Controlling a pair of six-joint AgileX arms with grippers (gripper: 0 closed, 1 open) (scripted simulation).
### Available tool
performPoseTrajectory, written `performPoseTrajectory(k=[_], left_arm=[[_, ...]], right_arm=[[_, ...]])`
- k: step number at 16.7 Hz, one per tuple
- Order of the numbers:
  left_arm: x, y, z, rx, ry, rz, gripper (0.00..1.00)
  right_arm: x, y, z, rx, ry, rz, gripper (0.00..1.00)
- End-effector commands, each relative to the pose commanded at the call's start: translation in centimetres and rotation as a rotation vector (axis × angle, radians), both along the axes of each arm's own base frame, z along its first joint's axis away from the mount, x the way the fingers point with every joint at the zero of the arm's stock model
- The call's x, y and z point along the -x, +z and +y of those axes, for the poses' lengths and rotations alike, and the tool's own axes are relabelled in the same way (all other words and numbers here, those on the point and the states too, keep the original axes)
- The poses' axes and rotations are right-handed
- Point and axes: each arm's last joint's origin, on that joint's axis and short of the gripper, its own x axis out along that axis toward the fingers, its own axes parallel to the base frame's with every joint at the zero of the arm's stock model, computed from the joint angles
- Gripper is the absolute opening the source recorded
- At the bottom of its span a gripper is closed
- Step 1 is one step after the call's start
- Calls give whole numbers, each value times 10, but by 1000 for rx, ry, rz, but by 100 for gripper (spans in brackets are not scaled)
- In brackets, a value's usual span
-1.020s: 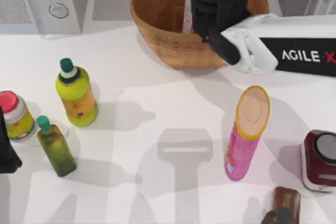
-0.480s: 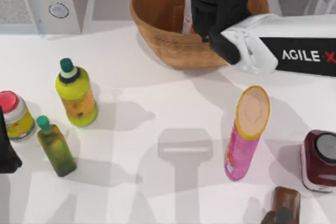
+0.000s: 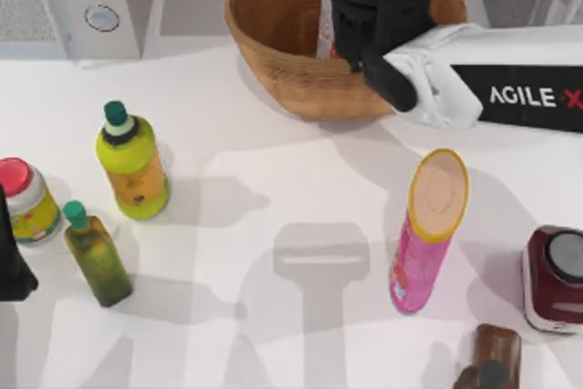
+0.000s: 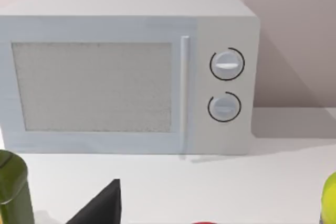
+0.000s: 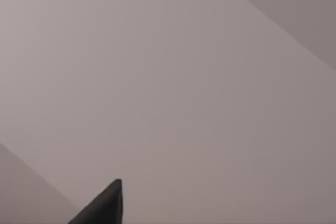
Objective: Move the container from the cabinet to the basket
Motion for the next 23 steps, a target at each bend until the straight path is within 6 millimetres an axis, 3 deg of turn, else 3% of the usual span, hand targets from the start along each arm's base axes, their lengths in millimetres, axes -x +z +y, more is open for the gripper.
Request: performPoseTrajectory(k=[7,12,15,17,20,23], left_arm=[[0,0,0,0,0,0,100],[0,0,0,0,0,0,100],[0,0,0,0,0,0,100],[0,0,0,0,0,0,100],[0,0,0,0,0,0,100],[0,0,0,0,0,0,100]], right_arm=[[3,5,-6,3,2,3,100],[26,43,-56,6,3,6,100],[61,76,-104,0,2,-8,100],[91,87,-138,3,1,-5,100],[144,89,-187,8,-1,4,100],[208,79,-228,-1,-3,-26,100]])
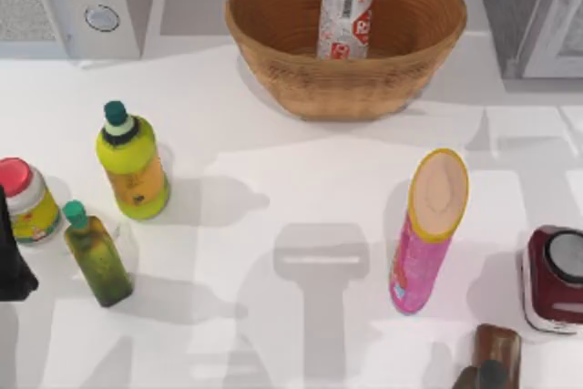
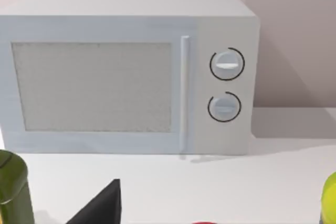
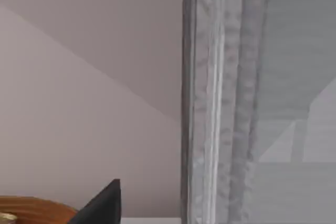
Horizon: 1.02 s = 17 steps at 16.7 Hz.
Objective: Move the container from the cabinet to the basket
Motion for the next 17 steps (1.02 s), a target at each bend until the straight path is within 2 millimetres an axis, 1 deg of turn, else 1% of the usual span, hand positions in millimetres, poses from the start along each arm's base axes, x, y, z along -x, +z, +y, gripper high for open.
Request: performPoseTrajectory(k=[2,3,4,6,9,11,13,17], left_arm=[[0,0,0,0,0,0,100],[0,0,0,0,0,0,100],[0,0,0,0,0,0,100],[0,0,0,0,0,0,100],[0,0,0,0,0,0,100],[0,0,0,0,0,0,100],[0,0,0,0,0,0,100],[0,0,0,0,0,0,100]], right_arm=[[39,-20,-19,-4,-1,-25,100],[54,-34,-25,-4,-1,-31,100],[66,-49,-31,-4,-1,-33,100],[81,-80,-38,-1,-1,-23,100],[91,-119,-43,1,0,3,100],[92,-135,-45,1,1,18,100],[92,-140,-46,1,1,24,100],[92,-140,-45,1,3,24,100]])
